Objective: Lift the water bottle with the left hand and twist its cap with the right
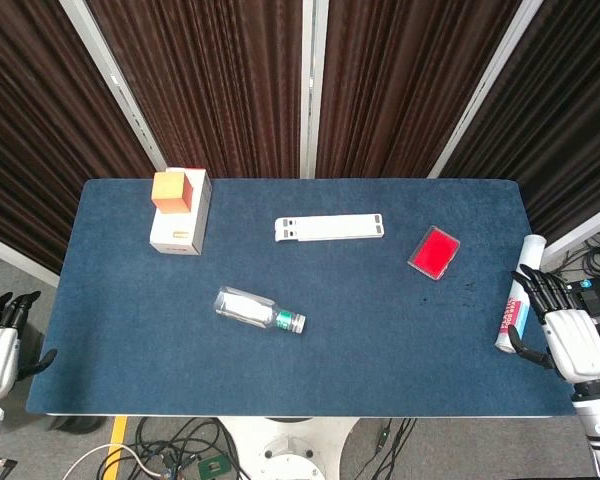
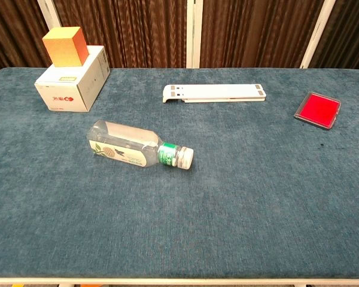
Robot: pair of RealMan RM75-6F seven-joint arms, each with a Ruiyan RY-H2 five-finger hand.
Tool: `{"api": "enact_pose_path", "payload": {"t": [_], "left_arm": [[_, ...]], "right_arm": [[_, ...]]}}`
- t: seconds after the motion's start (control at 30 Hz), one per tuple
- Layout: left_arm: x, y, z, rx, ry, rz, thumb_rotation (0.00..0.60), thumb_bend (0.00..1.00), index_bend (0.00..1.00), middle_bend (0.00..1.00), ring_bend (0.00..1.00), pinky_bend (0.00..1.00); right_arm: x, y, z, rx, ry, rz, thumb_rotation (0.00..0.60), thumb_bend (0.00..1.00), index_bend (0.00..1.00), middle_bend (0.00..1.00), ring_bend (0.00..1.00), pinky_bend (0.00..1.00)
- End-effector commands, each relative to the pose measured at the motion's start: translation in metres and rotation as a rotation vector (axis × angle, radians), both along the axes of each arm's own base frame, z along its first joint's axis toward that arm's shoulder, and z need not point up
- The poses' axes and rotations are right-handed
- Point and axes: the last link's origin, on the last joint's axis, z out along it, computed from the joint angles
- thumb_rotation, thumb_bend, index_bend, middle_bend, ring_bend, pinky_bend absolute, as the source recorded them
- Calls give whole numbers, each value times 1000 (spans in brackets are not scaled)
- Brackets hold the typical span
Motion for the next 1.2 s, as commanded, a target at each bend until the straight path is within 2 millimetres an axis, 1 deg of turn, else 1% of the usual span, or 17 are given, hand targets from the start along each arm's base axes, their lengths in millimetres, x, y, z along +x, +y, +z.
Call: {"api": "enact_pose_path", "payload": {"t": [0.03,0.23,0.4,0.5,0.63,0.73,0.83,0.93,0.97,1.07,1.2], "left_arm": [[-1,-1,0,1,2,6,600,171,142,156,72,116],[2,-2,1,5,4,-12,600,171,142,156,72,115],[7,4,3,6,0,-43,600,171,142,156,72,115],[19,17,0,-25,-8,-116,600,171,142,156,72,111],[44,47,-11,-120,-19,-256,600,171,142,156,72,109],[69,73,-28,-229,-30,-360,600,171,142,155,72,109],[93,101,-54,-351,-49,-422,600,169,142,151,72,109],[111,120,-77,-435,-50,-451,600,162,142,149,72,109],[118,127,-89,-465,-51,-461,600,160,141,148,72,109],[133,142,-118,-538,-21,-481,600,159,141,148,72,111],[146,155,-149,-601,36,-475,600,159,141,148,72,113]], "right_arm": [[1,-3,-1,5,-3,0,600,392,0,0,0,0],[2,-1,1,1,-7,10,600,393,0,0,0,0],[3,2,7,-12,-8,22,600,392,0,0,0,0],[5,2,11,-17,-8,27,600,393,0,0,0,0],[8,-3,14,-17,2,36,600,392,0,0,0,0],[11,-7,16,-13,2,46,600,392,0,0,0,0],[14,-9,18,-6,4,56,600,393,0,0,0,0],[16,-9,18,-4,5,58,600,393,0,0,0,0],[16,-9,19,-4,6,57,600,392,0,0,0,0],[16,-9,18,-1,6,55,600,393,0,0,0,0],[14,-7,18,1,6,44,600,393,0,0,0,0]]}}
